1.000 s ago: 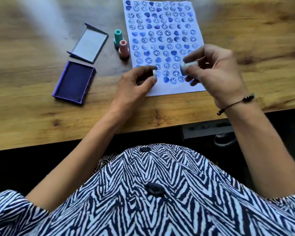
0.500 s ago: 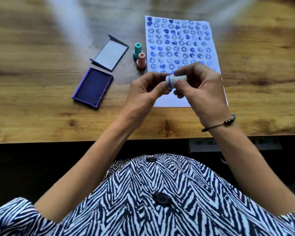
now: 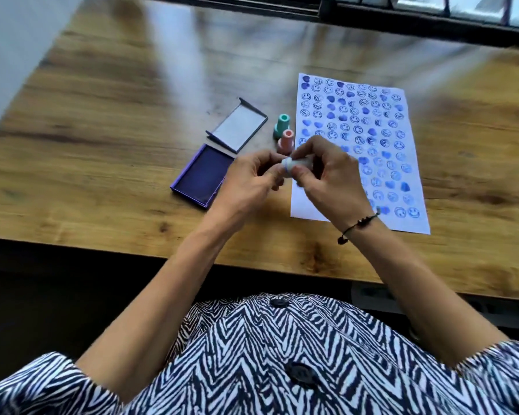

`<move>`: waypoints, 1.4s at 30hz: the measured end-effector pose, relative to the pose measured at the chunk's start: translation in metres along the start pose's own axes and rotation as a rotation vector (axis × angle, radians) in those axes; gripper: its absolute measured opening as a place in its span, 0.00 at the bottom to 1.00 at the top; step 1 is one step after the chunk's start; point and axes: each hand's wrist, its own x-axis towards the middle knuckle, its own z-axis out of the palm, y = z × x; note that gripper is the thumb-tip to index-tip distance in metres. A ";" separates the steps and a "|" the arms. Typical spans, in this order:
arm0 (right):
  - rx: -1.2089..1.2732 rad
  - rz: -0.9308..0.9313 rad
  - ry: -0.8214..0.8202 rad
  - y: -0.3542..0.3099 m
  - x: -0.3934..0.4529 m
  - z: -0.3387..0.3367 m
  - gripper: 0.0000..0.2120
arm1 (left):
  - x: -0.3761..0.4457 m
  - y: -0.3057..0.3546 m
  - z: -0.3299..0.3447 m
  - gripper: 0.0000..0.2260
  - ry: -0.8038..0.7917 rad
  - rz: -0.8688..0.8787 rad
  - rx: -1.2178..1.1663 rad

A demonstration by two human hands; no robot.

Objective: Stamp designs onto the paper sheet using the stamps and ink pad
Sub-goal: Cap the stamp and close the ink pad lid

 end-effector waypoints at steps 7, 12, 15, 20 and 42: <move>-0.533 -0.231 -0.071 -0.002 0.025 0.037 0.10 | 0.027 0.004 -0.026 0.09 0.281 0.057 0.464; -0.585 -0.212 -0.081 -0.002 0.026 0.038 0.17 | 0.057 -0.002 -0.038 0.15 0.248 0.072 0.876; -0.569 -0.219 0.011 -0.007 0.020 0.032 0.20 | 0.075 0.002 -0.039 0.23 0.174 -0.003 1.084; -0.484 -0.216 0.121 -0.018 0.012 0.017 0.17 | 0.094 0.006 -0.039 0.26 0.114 -0.075 1.173; 0.857 0.363 -0.867 -0.072 0.041 0.027 0.13 | -0.020 -0.013 -0.090 0.17 0.246 0.519 0.186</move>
